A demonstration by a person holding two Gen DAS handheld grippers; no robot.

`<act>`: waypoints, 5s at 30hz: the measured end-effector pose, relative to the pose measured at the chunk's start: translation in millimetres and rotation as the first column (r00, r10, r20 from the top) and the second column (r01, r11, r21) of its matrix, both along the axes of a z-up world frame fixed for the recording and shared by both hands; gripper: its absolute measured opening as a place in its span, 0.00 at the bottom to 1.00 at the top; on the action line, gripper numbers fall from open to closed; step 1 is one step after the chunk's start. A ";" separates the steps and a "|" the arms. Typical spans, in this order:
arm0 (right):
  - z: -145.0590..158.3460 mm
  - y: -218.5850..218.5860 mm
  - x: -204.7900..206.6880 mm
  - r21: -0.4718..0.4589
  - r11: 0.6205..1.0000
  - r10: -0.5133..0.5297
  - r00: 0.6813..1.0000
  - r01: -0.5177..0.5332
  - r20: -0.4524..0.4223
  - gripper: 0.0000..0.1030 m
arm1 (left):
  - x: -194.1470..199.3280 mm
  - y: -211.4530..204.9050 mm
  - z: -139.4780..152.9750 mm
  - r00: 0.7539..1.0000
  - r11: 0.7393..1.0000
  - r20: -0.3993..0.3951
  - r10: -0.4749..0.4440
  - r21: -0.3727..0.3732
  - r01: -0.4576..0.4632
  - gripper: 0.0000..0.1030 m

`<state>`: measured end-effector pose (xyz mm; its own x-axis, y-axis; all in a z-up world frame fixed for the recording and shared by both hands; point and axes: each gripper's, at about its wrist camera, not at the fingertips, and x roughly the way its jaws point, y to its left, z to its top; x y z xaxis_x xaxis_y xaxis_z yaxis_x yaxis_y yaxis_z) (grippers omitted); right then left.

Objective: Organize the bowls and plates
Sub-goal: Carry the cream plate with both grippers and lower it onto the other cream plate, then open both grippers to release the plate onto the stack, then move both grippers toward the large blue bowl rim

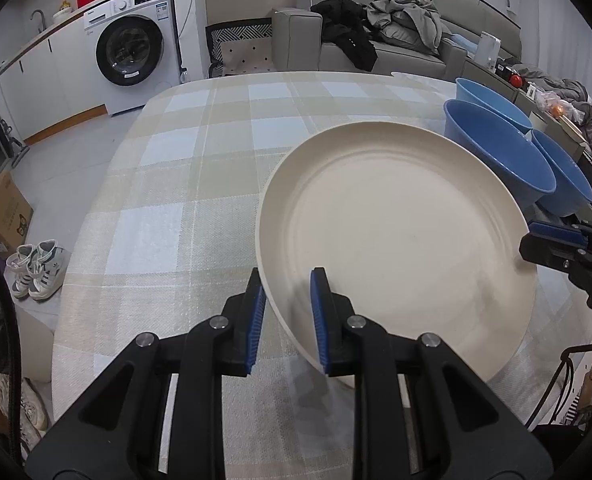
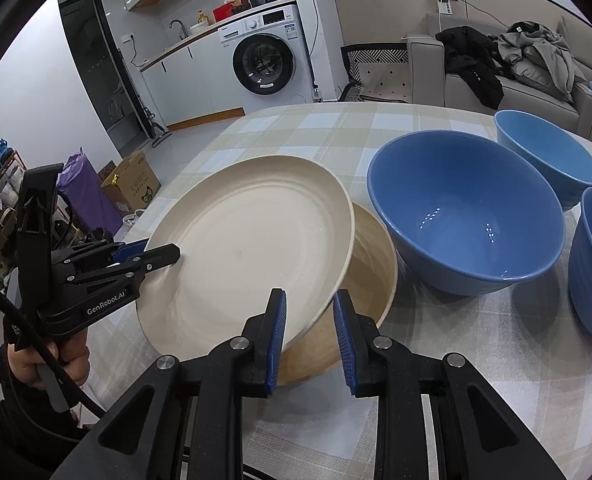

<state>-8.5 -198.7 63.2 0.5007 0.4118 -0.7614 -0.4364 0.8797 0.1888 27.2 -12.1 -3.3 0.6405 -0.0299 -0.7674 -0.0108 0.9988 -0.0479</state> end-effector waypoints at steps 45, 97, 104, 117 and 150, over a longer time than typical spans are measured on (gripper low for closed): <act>-23.4 4.5 -3.4 -0.146 0.987 -0.064 0.996 0.071 0.055 0.25 | -1.2 -36.6 -33.2 0.998 0.992 0.046 -0.031 0.123 0.025 0.21; 72.1 -87.2 -51.5 0.093 0.975 -0.213 0.966 0.201 0.145 0.99 | -26.2 -64.4 84.7 0.968 0.962 0.165 -0.190 -0.164 0.217 0.99; 95.4 -121.0 -54.7 0.099 0.964 -0.263 0.943 0.248 0.201 1.00 | -1.9 -97.8 106.9 0.951 0.953 0.191 -0.244 -0.135 0.272 0.99; 111.9 -194.3 -35.6 0.136 0.916 -0.398 0.894 0.377 0.207 1.00 | 66.7 -164.4 145.8 0.918 0.928 0.203 -0.342 -0.081 0.364 0.99; 129.9 -277.0 89.3 0.146 0.872 -0.488 0.855 0.468 0.173 1.00 | 259.5 -224.1 129.1 0.940 0.937 0.107 -0.323 -0.106 0.334 0.99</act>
